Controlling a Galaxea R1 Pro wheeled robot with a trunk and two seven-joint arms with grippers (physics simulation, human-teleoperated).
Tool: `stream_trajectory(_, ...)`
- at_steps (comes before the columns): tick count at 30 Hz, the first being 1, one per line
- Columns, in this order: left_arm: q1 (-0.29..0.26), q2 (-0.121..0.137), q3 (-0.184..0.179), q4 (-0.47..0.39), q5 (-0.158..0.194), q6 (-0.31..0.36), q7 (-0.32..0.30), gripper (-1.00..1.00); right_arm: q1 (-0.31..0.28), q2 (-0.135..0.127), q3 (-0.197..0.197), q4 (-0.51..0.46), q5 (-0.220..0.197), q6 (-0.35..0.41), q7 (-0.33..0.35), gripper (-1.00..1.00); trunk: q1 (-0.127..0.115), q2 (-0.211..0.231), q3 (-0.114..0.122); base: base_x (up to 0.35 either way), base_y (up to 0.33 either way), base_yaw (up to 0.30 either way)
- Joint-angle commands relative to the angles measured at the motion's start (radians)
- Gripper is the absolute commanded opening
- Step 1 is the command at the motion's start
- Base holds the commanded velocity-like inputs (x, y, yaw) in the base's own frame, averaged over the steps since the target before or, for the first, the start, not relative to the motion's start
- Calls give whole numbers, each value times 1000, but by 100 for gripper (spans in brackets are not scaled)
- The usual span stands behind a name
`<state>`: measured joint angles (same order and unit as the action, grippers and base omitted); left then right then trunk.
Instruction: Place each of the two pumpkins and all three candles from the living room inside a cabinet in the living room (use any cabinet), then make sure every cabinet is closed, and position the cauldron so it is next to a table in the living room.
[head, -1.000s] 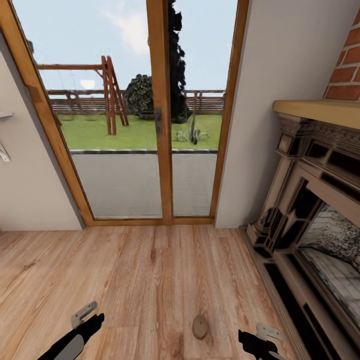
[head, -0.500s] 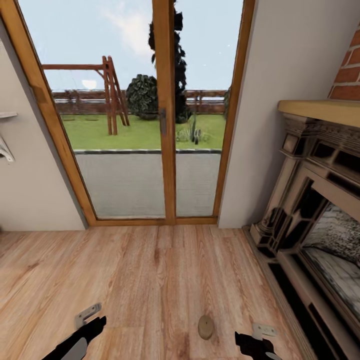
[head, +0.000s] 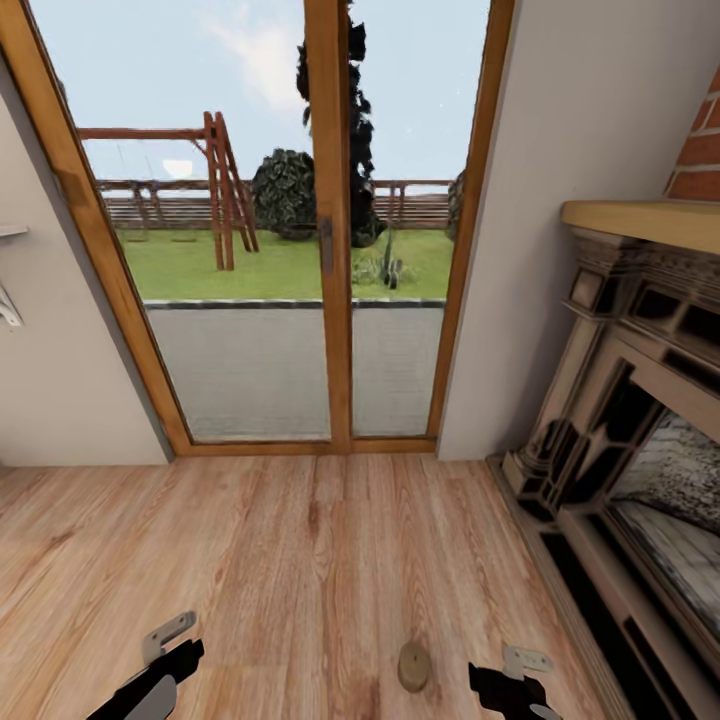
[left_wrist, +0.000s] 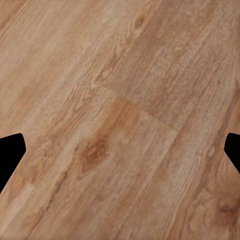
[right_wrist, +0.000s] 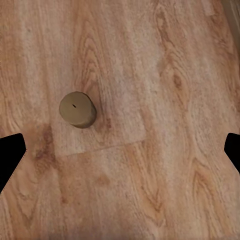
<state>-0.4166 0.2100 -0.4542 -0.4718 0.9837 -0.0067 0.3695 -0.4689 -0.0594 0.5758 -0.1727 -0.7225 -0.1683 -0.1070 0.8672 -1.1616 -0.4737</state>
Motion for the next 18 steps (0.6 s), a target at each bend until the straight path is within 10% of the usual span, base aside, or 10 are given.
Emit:
stream_trajectory(1, -1, 2, -9, -2, 8, 0, 8, 100, 0, 0, 9, -2, -8, -2, -5, 100, 0, -1, -1, 147, 84, 0)
stream_trajectory(18, -1, 2, -7, -2, 13, 1, 8, 100, 0, 13, 10, -2, -7, -3, -5, 100, 0, -1, -1, 168, 45, 0)
